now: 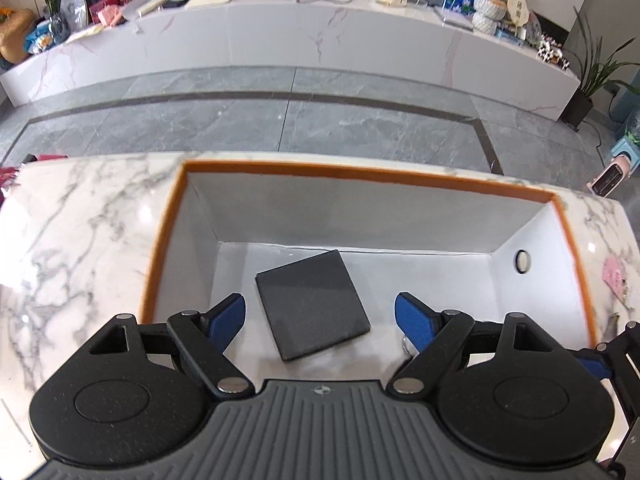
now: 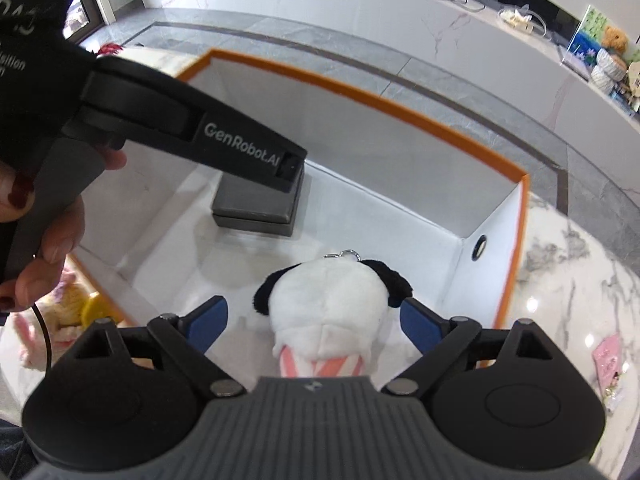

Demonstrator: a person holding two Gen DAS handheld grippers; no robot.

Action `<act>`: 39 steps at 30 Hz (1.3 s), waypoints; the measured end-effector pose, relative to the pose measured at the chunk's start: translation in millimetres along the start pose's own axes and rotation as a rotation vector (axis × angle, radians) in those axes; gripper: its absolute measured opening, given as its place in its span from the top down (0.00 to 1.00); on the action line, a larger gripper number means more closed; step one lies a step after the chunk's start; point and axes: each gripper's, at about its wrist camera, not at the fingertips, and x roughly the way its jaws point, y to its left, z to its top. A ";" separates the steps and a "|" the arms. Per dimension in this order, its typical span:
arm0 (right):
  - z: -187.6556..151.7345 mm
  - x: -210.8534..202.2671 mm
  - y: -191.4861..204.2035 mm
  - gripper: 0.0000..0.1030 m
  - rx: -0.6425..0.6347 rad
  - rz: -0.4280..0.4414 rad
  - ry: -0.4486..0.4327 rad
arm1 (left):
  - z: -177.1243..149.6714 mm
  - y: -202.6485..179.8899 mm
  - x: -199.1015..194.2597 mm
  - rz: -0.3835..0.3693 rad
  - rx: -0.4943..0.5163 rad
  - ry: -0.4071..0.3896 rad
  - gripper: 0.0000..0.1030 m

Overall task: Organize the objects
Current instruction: 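Carry both items into the orange box and open both tools to release them, then withdraw both tools from the orange box back toward the remaining items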

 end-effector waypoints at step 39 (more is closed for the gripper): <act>-202.6 -147.7 156.9 0.04 -0.017 -0.017 -0.147 | -223.3 7.8 -190.0 -0.022 0.047 -0.214 0.06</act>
